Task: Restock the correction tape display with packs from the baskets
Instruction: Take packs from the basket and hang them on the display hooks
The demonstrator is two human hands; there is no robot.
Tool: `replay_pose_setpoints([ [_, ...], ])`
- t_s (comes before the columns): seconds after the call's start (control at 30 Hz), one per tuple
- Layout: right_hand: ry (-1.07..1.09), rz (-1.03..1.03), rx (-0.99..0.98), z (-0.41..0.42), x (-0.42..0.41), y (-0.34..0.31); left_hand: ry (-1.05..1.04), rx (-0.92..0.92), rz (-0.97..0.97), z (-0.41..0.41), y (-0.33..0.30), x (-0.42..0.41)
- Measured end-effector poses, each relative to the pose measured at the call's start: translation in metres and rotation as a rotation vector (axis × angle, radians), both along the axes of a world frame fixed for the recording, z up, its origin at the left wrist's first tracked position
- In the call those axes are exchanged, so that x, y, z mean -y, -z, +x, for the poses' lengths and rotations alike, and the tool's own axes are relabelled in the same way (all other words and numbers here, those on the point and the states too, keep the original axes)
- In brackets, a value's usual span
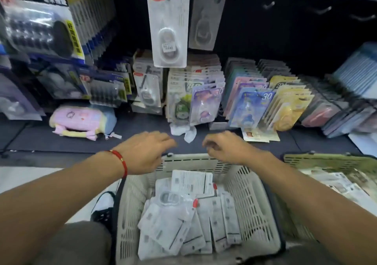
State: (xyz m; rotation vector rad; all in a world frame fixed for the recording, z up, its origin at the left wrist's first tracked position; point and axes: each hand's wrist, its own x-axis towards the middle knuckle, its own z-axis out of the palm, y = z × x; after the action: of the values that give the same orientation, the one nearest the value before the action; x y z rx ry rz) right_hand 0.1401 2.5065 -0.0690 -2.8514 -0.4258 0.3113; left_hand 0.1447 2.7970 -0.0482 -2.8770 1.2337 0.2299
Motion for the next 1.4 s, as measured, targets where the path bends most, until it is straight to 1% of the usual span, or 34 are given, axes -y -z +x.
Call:
replay_pose_setpoints([
  [0.07, -0.069, -0.206, -0.260, -0.021, 0.004, 0.043, 0.004, -0.126, 0.153, -0.019, 0.027, 0.006],
  [0.1, -0.082, -0.253, -0.342, -0.032, 0.006, 0.065, 0.002, -0.174, 0.207, -0.029, 0.043, 0.009],
  [0.17, -0.080, -0.284, -0.418, -0.055, 0.008, 0.109, -0.051, -0.271, 0.272, -0.048, 0.074, 0.017],
  [0.2, -0.091, -0.289, -0.442, -0.067, 0.007, 0.128, -0.115, -0.343, 0.272, -0.061, 0.091, 0.020],
  [0.3, -0.138, -0.290, -0.453, -0.092, -0.003, 0.165, -0.309, -0.551, 0.189, -0.107, 0.137, 0.026],
  [0.37, -0.155, -0.282, -0.355, -0.095, -0.002, 0.176, -0.395, -0.648, 0.128, -0.137, 0.156, 0.030],
  [0.43, -0.135, -0.236, -0.276, -0.091, 0.007, 0.174, -0.466, -0.707, 0.055, -0.156, 0.165, 0.033],
  [0.53, -0.047, -0.054, -0.283, -0.080, 0.027, 0.154, -0.560, -0.735, -0.140, -0.159, 0.162, 0.043],
  [0.67, 0.174, 0.304, -0.356, -0.062, 0.040, 0.113, -0.779, -0.786, -0.463, -0.149, 0.152, 0.061],
  [0.73, 0.248, 0.426, -0.288, -0.055, 0.042, 0.091, -0.913, -0.763, -0.608, -0.143, 0.148, 0.070],
  [0.77, 0.269, 0.480, -0.233, -0.053, 0.043, 0.082, -0.997, -0.745, -0.703, -0.141, 0.146, 0.074],
  [0.8, 0.268, 0.522, -0.181, -0.053, 0.041, 0.074, -1.102, -0.751, -0.842, -0.140, 0.142, 0.078],
  [0.83, 0.250, 0.555, -0.145, -0.055, 0.036, 0.068, -1.213, -0.802, -1.013, -0.138, 0.139, 0.081],
  [0.9, 0.215, 0.615, -0.135, -0.063, 0.022, 0.062, -1.366, -1.042, -1.342, -0.134, 0.132, 0.088],
  [0.97, 0.167, 0.623, -0.163, -0.076, 0.007, 0.066, -1.406, -1.257, -1.555, -0.130, 0.128, 0.091],
  [1.0, 0.128, 0.593, -0.199, -0.083, 0.000, 0.072, -1.427, -1.308, -1.632, -0.128, 0.128, 0.089],
  [1.07, 0.077, 0.523, -0.331, -0.095, -0.009, 0.087, -1.491, -1.311, -1.708, -0.128, 0.132, 0.082],
  [1.13, 0.073, 0.555, -0.473, -0.104, -0.015, 0.101, -1.550, -1.226, -1.669, -0.129, 0.137, 0.074],
  [1.17, 0.098, 0.575, -0.489, -0.106, -0.015, 0.110, -1.566, -1.160, -1.623, -0.131, 0.140, 0.071],
  [1.2, 0.126, 0.530, -0.462, -0.109, -0.013, 0.119, -1.580, -1.095, -1.582, -0.132, 0.143, 0.069],
  [1.23, 0.121, 0.379, -0.398, -0.111, -0.007, 0.129, -1.585, -1.050, -1.552, -0.135, 0.144, 0.067],
  [1.27, 0.066, 0.151, -0.332, -0.113, 0.001, 0.138, -1.582, -1.033, -1.537, -0.137, 0.146, 0.064],
  [1.33, -0.105, -0.309, -0.294, -0.120, 0.020, 0.154, -1.553, -1.048, -1.518, -0.141, 0.150, 0.060],
  [1.37, -0.188, -0.458, -0.294, -0.124, 0.029, 0.159, -1.531, -1.052, -1.511, -0.143, 0.152, 0.058],
  [1.4, -0.258, -0.554, -0.285, -0.126, 0.035, 0.163, -1.512, -1.049, -1.511, -0.144, 0.154, 0.057],
])
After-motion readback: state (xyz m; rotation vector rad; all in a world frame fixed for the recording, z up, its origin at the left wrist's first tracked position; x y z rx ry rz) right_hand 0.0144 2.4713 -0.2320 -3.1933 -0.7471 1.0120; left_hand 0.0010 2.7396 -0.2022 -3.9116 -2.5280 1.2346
